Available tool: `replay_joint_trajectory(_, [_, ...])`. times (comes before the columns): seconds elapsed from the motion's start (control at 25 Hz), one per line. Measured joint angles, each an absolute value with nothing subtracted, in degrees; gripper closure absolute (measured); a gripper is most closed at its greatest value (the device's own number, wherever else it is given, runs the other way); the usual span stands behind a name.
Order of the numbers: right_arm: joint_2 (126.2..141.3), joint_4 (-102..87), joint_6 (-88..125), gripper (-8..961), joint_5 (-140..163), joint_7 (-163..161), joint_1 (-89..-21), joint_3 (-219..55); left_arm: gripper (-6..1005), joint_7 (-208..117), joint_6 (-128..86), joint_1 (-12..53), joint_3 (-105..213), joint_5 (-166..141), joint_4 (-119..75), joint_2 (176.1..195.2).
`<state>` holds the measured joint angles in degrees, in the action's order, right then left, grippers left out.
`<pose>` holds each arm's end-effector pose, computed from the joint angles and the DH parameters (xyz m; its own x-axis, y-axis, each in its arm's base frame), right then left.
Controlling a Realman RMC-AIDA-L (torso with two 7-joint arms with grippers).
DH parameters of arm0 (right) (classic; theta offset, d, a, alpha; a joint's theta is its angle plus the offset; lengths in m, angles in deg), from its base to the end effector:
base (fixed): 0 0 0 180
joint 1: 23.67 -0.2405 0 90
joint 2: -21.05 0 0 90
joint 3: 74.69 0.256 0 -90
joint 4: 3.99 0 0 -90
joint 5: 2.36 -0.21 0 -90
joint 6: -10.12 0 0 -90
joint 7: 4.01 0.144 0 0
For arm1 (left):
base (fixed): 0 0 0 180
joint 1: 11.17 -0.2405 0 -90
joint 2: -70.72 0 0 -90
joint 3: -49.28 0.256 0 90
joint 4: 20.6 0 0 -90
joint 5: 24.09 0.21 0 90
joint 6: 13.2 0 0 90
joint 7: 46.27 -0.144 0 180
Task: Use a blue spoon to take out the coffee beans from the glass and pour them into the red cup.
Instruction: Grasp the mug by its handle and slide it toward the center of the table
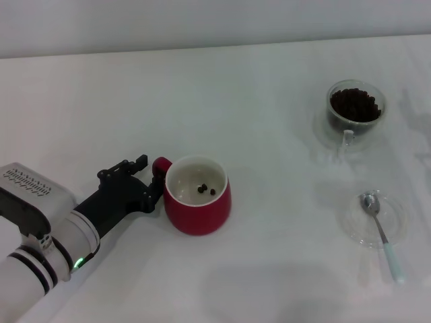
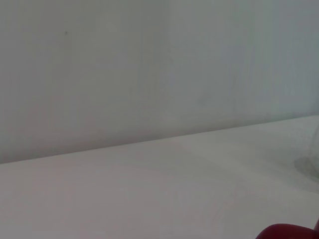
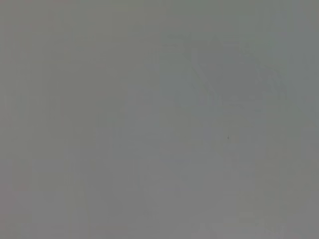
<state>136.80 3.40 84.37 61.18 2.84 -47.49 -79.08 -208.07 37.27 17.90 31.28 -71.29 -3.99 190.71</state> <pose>0.3780 0.3045 0.0362 0.7112 0.0798 -0.6985 -0.7021 0.1325 -0.6997 -0.2800 0.3004 -0.1300 0.7653 0.2757 0.5816 0.6035 -0.6215 -0.4995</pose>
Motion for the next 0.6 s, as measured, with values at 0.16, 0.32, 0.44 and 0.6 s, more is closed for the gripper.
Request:
replay_joint_trajectory(0.16, [136.8,3.46,84.76,84,61.18,2.84,-47.36,-79.08,585,-208.07,37.69,17.9,31.34,-71.28,-4.06,190.69])
replay_joint_trajectory(0.32, [136.8,3.64,84.86,84,61.18,2.84,-47.31,-79.08,376,-208.07,39.39,17.15,31.4,-71.02,-4.35,190.67])
replay_joint_trajectory(0.44, [136.8,3.72,84.92,84,61.18,2.84,-47.31,-79.08,207,-208.07,40.74,16.35,31.38,-70.6,-4.46,190.6])
replay_joint_trajectory(0.6, [136.8,3.82,85.25,84,61.18,2.84,-47.31,-79.08,139,-208.07,41.0,15.38,31.34,-70.58,-4.48,190.6])
